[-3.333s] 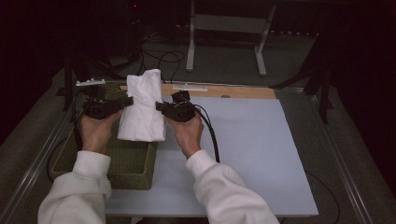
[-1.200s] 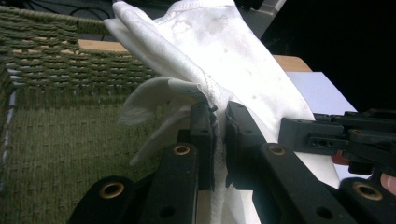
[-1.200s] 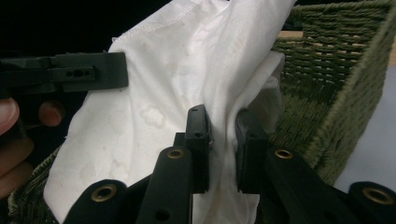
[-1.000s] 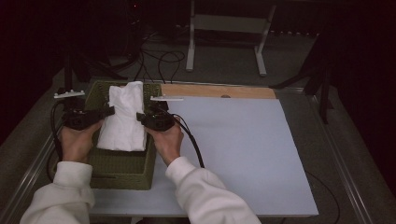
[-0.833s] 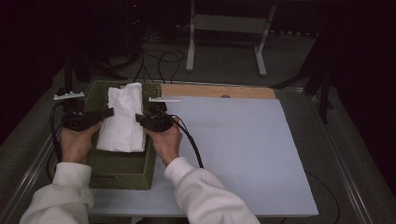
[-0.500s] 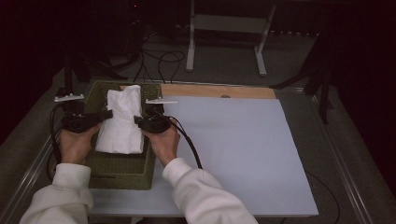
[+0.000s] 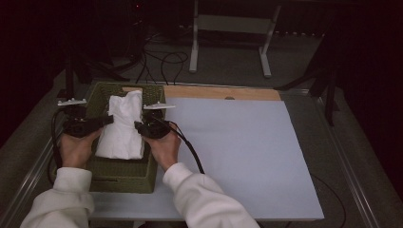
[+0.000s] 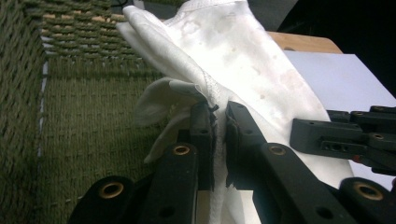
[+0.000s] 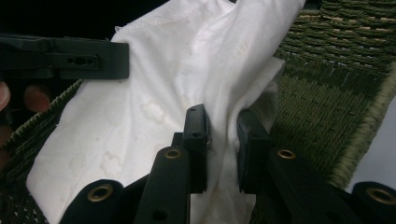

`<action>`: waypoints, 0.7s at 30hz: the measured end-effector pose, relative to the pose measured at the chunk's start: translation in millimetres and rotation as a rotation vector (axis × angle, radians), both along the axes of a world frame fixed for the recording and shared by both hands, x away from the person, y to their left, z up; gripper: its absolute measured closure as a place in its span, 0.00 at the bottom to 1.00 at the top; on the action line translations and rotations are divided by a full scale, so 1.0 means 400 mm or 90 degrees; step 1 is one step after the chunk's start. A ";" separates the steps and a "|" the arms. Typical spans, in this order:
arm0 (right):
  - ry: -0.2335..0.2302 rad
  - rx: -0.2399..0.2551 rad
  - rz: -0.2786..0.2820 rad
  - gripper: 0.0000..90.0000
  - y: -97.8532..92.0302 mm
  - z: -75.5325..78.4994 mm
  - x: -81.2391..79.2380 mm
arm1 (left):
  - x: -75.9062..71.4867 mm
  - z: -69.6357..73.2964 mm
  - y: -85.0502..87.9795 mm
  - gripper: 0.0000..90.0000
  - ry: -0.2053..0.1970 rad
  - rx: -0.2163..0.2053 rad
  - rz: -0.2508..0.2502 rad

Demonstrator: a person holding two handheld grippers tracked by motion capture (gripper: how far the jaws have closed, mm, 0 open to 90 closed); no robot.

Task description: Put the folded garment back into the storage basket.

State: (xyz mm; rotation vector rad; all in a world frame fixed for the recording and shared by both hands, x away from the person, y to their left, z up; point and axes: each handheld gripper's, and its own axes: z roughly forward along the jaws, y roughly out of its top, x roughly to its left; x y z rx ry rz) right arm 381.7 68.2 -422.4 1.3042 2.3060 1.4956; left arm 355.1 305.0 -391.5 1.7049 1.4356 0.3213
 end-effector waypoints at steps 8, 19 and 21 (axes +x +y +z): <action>-0.004 -0.014 0.004 0.86 0.012 -0.009 -0.005 | 0.001 -0.011 0.005 0.92 0.011 0.004 0.007; -0.001 -0.017 0.006 0.86 0.018 -0.014 -0.007 | 0.004 -0.020 0.005 0.92 0.022 0.020 0.013; -0.004 -0.030 0.003 0.81 0.019 -0.015 -0.010 | 0.009 -0.029 0.004 0.86 0.056 0.045 0.042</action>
